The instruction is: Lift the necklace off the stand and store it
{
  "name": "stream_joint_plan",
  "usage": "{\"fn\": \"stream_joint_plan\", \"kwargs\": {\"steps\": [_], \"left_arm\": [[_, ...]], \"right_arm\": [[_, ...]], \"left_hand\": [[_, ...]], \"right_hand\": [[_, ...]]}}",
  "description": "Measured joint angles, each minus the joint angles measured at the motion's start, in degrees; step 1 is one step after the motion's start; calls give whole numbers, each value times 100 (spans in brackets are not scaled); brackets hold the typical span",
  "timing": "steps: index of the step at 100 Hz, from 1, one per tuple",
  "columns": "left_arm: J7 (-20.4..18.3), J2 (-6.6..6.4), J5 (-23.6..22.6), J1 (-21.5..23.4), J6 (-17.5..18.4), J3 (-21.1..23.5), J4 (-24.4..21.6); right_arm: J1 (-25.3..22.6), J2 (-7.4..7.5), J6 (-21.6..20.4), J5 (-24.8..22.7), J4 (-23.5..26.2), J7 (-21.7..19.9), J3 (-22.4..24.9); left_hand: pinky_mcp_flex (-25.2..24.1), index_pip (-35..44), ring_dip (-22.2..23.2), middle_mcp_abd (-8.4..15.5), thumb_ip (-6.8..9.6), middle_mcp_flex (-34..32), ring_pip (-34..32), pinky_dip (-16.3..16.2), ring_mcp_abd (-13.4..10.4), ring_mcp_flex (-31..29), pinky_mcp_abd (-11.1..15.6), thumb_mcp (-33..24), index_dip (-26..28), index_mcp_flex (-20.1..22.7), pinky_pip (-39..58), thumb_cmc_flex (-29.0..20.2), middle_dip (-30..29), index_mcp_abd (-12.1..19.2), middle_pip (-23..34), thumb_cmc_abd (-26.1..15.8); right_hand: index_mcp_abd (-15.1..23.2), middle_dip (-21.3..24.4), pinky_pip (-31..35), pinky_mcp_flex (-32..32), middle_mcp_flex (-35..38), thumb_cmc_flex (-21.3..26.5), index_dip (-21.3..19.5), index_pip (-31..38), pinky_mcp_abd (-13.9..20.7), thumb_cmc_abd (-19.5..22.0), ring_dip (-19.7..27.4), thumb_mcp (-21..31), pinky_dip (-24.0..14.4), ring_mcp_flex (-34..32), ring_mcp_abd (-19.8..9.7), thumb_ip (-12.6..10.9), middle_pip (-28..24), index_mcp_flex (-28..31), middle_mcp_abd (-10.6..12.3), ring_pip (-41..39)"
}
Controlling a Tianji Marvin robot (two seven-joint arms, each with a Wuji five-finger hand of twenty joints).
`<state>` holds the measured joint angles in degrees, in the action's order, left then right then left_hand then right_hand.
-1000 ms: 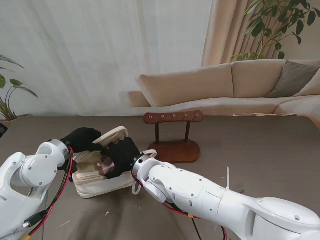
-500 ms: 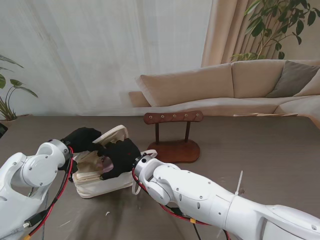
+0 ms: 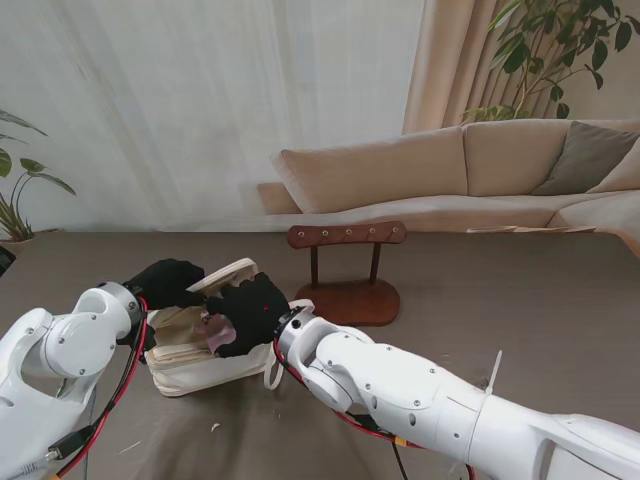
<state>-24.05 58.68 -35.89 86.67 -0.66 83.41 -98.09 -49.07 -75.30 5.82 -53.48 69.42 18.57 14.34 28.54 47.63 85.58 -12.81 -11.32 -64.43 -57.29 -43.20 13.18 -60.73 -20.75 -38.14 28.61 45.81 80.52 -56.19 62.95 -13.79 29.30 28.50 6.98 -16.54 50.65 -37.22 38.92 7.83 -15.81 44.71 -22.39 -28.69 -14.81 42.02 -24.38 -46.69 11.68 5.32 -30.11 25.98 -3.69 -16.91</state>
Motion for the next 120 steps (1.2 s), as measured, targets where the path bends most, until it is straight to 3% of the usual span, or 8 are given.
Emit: {"fn": "stream_joint_plan", "kwargs": {"steps": [22,36,63,86,97,102,113,120], "left_arm": [[-76,-11,-21,56,2,6,-96],[-122,-24,-22,56,4,-13,-135],[-192,-37,-22,57,15,-40,-229],[-208,-43,-85,129,55,2,-363],[-204,-48,-91,155,98,-2,-385],[-197,-53,-95,159,120,-18,-386],[-196,-65,-150,160,169,-90,-377],[-227,-70,-206,157,211,-132,-365]], "right_arm": [[5,-6,119,6,-167,172,-25],[6,-61,183,47,-321,281,-53],[38,-384,331,235,-741,525,-190],[46,-541,344,339,-872,545,-256],[-64,-410,278,352,-582,321,-92],[-173,-272,213,386,-310,103,63],[-351,96,42,386,329,-263,250],[-514,249,-44,361,602,-341,463]], "left_hand": [[0,6,0,-7,-1,0,0,0,0,0,0,2,0,0,0,0,0,0,0,5],[0,7,0,-7,-1,1,0,0,0,0,0,3,0,0,0,1,0,0,0,6],[0,8,0,-11,-1,1,0,0,0,0,0,14,0,0,0,1,1,-1,0,14],[0,8,0,-37,-2,6,0,0,0,0,0,14,-18,0,0,-62,1,-113,0,15],[0,8,0,-39,-14,6,0,0,0,0,0,14,-19,0,0,-62,1,-116,0,31],[0,8,0,-39,-14,6,0,0,0,0,0,14,-19,0,0,-62,2,-116,0,33],[0,10,0,-39,-11,6,0,0,0,0,0,44,-19,0,0,-62,10,-116,0,33],[0,12,0,-39,-11,7,0,0,0,0,0,57,-19,0,0,-62,14,-116,1,33]], "right_hand": [[-8,-481,571,-2,842,862,-277,522,224,4,-563,-263,0,-844,-306,-52,-671,838,155,-803],[-16,-904,894,-2,1431,1120,-446,678,359,2,-860,-312,0,-1362,-468,-53,-959,1105,270,-1262],[-285,-1291,1246,-3,1803,1251,-773,993,461,-30,-1128,-461,-90,-1878,-612,-54,-1132,1372,292,-1690],[-457,-1408,1319,-3,1811,1269,-790,1156,495,-28,-1151,-452,-90,-1900,-612,-54,-1260,1412,68,-1706],[-545,-1364,1319,-3,1776,1264,-663,828,497,-14,-1151,-445,-90,-1896,-612,-109,-933,1491,23,-1619],[-539,-1256,1319,-3,1696,1147,-612,709,497,-2,-1151,-331,-90,-1886,-589,-109,-798,1467,24,-1564],[-69,-1201,1319,-3,1605,792,-538,572,498,-189,-1151,-363,-90,-1765,-533,-109,-757,1280,97,-1347],[-59,-1175,1320,-3,1654,764,-533,559,498,-195,-1150,-402,-90,-1707,-512,-109,-767,1281,141,-1330]]}}
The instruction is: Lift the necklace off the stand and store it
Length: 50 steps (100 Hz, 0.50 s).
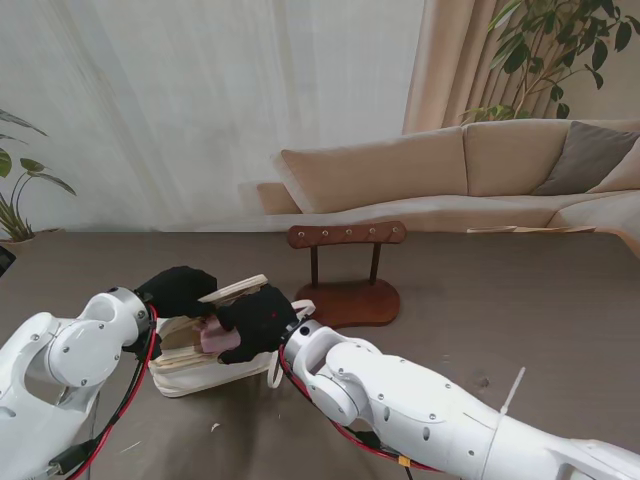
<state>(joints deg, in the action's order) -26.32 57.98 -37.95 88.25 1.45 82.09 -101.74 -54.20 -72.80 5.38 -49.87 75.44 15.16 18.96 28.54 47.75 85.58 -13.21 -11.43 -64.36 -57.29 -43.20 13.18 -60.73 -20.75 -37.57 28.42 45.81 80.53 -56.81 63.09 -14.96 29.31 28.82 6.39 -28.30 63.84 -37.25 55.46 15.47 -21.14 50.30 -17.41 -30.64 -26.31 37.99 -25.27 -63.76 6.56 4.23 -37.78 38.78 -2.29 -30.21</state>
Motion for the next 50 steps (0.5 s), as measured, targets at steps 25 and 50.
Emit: {"fn": "stream_joint_plan", "kwargs": {"steps": [25,50], "left_arm": [[-266,-39,-300,92,159,-22,-126],[-448,-72,-454,306,274,46,-353]], "right_arm": [[-756,503,36,-198,1295,-354,913],[-906,419,240,-160,1289,259,1058]], "left_hand": [[0,1,0,-11,0,59,0,0,0,0,0,2,0,-3,0,0,-5,0,-11,0],[-72,1,0,-12,0,123,0,0,-35,139,5,4,-1,-9,0,0,-86,0,-132,0]], "right_hand": [[54,-21,4,0,422,21,-5,122,0,5,-109,26,-4,-181,10,0,-129,833,4,-326],[41,-309,327,-1,937,111,-188,180,0,12,-284,73,-35,-498,-19,-3,-265,1331,13,-804]]}}
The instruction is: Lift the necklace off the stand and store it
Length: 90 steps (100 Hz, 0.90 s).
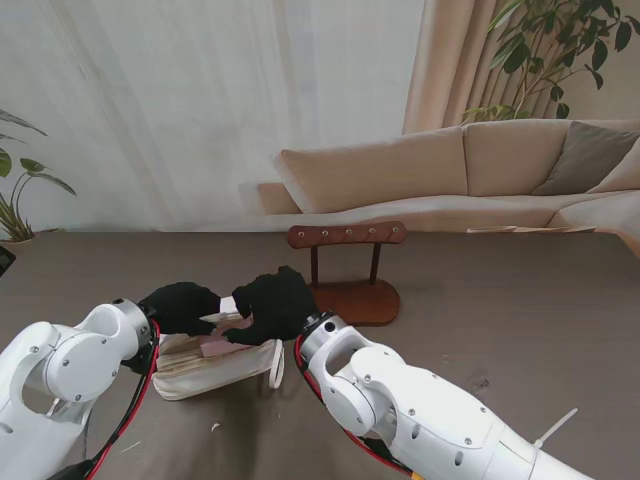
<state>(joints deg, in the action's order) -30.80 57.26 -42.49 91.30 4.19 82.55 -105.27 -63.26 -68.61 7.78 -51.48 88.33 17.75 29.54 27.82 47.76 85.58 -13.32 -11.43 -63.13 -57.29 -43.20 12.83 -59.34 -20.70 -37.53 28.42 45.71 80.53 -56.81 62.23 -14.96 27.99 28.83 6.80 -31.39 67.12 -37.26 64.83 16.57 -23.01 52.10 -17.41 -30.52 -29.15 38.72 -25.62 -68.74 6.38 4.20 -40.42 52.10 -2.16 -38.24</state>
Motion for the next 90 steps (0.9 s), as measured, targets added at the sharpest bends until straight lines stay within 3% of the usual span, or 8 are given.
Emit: {"fn": "stream_joint_plan", "kwargs": {"steps": [9,16,25,40,52,63,79,90], "left_arm": [[-73,-11,-74,77,62,35,-95],[-118,-21,-122,129,99,47,-157],[-169,-33,-158,171,131,48,-199],[-276,-50,-181,181,184,41,-204],[-406,-65,-205,188,197,52,-213],[-516,-75,-203,243,195,116,-279],[-552,-80,-200,395,172,243,-415],[-495,-70,-200,559,122,364,-550]], "right_arm": [[80,-67,179,-224,-121,427,-148],[173,-134,251,-291,-246,508,-258],[302,-176,294,-292,-326,379,-394],[558,-212,293,-231,-466,-10,-662],[645,-287,227,93,-668,-138,-751],[662,-325,152,142,-837,-184,-818],[657,-365,71,285,-1024,-199,-900],[655,-415,13,373,-1158,-165,-951]], "left_hand": [[-14,0,1,0,0,20,7,1,-27,15,4,0,0,-9,0,3,-26,0,-90,0],[-60,0,8,-1,0,76,68,3,-44,50,11,1,0,-57,0,13,-102,0,-169,0],[-130,0,12,-6,0,144,188,5,-51,167,47,-12,0,-69,-9,94,-199,0,-300,6],[-258,-39,4,-14,1,260,532,14,-50,298,59,-94,0,-137,-146,315,-390,0,-422,65],[-396,-167,-66,-37,1,490,988,27,-36,361,104,-165,0,-210,-357,618,-908,0,-353,130],[-659,-333,-363,-67,1,653,1777,153,240,625,117,-165,-1,-268,-734,876,-1933,0,-219,130],[-1096,-611,-1255,-104,1,829,3242,467,678,925,123,-162,-2,-300,-1456,1094,-2479,57,-445,118],[-1223,-727,-1545,-106,1,897,3613,594,805,1061,120,-162,-5,-305,-1666,1320,-2738,163,-770,111]], "right_hand": [[0,-40,3,0,-423,0,-4,-78,0,2,0,-10,-101,362,-8,-1,-11,-271,0,108],[0,-61,3,0,-946,0,-5,-239,4,3,88,-17,-101,836,-8,-55,55,-681,0,460],[7,179,-168,0,-1365,0,-5,-371,10,72,418,-41,-101,1416,9,-55,344,-1100,0,1076],[12,441,-266,0,-1425,0,42,-374,85,75,664,-45,-101,1405,10,-55,431,-1202,0,1282],[6,509,-283,0,-1425,-2,95,-378,94,199,723,-58,-102,1404,10,-55,433,-1262,0,1323],[-20,532,-283,0,-1425,-1,133,-316,143,338,725,-59,-101,1403,10,-55,477,-1266,0,1325],[-13,594,-283,0,-1425,69,134,-321,144,402,726,-27,-101,1506,42,-55,479,-1266,0,1330],[-13,597,-284,0,-1424,69,144,-321,146,406,736,-36,-101,1509,75,-55,479,-1266,0,1417]]}}
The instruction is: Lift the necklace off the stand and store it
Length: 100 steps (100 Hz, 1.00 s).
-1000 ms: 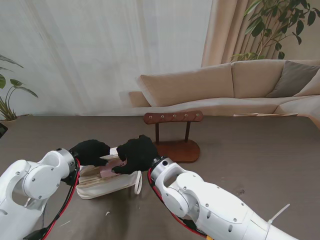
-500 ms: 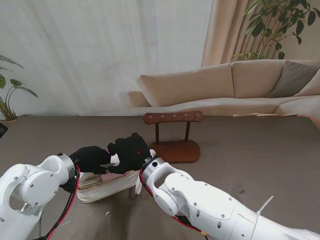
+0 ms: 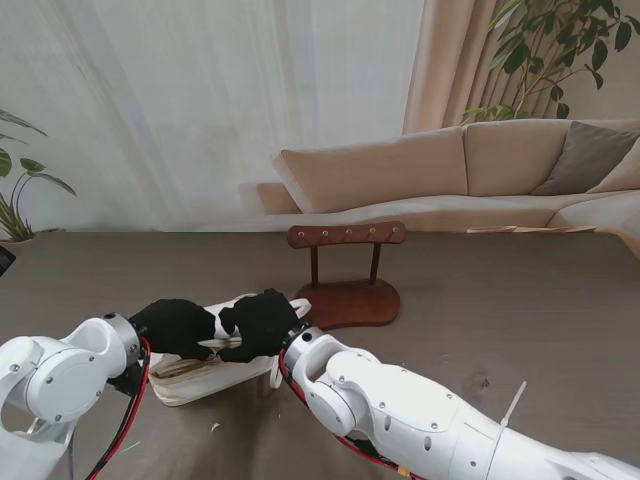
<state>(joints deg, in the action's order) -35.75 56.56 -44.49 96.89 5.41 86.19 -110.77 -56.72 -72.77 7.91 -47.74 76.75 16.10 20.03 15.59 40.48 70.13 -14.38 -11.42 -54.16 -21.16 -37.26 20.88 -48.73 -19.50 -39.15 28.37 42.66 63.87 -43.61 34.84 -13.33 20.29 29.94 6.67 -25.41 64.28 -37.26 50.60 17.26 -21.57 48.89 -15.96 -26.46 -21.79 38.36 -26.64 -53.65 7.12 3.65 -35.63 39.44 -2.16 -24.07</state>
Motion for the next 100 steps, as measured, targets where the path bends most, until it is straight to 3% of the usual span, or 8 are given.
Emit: {"fn": "stream_joint_plan", "kwargs": {"steps": [14,27,41,72,74,85,87,100], "left_arm": [[353,38,3,289,-56,183,-174],[637,102,49,536,-100,373,-283],[1048,170,450,787,-300,536,-331],[1262,257,251,1298,-343,969,-602],[1307,260,231,1326,-343,985,-603],[1539,291,166,1471,-362,1056,-602],[1564,299,153,1498,-368,1073,-602],[1730,348,121,1674,-484,1194,-591]], "right_arm": [[9,-40,-54,17,-105,59,-70],[29,-49,-92,-31,-148,103,-118],[72,-49,-118,-79,-172,93,-174],[128,8,-146,-271,-142,-11,-250],[132,14,-146,-288,-139,-19,-259],[147,52,-137,-359,-97,-86,-303],[155,59,-131,-384,-90,-96,-319],[195,92,-118,-442,-41,-202,-359]], "left_hand": [[-68,0,-25,0,0,90,73,11,14,25,-4,0,100,48,-91,60,-214,247,-255,-141],[-77,-184,-79,-3,3,89,77,13,62,36,-36,-1,112,63,-95,50,-214,258,-255,-324],[-135,-401,-86,-82,4,87,77,13,133,41,-112,-5,112,131,-147,21,-214,258,-256,-349],[-137,-833,-88,-113,12,85,78,7,152,41,-127,137,134,148,-148,22,-212,259,-313,-556],[-137,-921,-88,-117,125,85,78,6,152,41,-127,138,115,149,-148,24,-210,259,-313,-583],[-137,-1374,-89,-153,245,85,78,-12,153,27,-129,42,11,150,-148,283,-127,218,-314,-699],[-137,-1457,-89,-160,360,85,78,-26,153,19,-130,-20,-28,150,-148,322,-118,201,-300,-686],[-138,-1903,-90,-255,362,314,78,-85,153,16,-131,-94,-250,32,-147,383,11,72,-201,-684]], "right_hand": [[0,1,-1,0,-99,64,69,-36,1,-2,57,-133,0,2,107,-2,1,-102,-12,16],[-1,1,-14,0,-111,64,69,-16,1,-11,57,-196,0,2,162,-2,1,-235,-98,17],[-1,-8,-56,0,-170,58,69,-6,1,-11,60,-195,0,5,179,-2,-17,-337,-174,32],[-25,56,-132,0,-802,-168,74,-55,2,1,8,-152,0,308,180,-2,-1,-787,-175,24],[-43,114,-134,0,-943,-173,76,-54,2,1,8,-151,0,311,180,-2,95,-843,-147,51],[-108,339,-138,0,-1348,-241,80,-36,2,0,66,-146,0,373,180,-2,255,-1083,-92,94],[-115,358,-138,0,-1348,-241,80,-36,2,0,68,-146,0,373,180,-2,256,-1104,-91,94],[-132,433,-138,0,-1412,-241,80,-20,4,0,63,-146,0,434,180,-2,259,-1207,-81,91]]}}
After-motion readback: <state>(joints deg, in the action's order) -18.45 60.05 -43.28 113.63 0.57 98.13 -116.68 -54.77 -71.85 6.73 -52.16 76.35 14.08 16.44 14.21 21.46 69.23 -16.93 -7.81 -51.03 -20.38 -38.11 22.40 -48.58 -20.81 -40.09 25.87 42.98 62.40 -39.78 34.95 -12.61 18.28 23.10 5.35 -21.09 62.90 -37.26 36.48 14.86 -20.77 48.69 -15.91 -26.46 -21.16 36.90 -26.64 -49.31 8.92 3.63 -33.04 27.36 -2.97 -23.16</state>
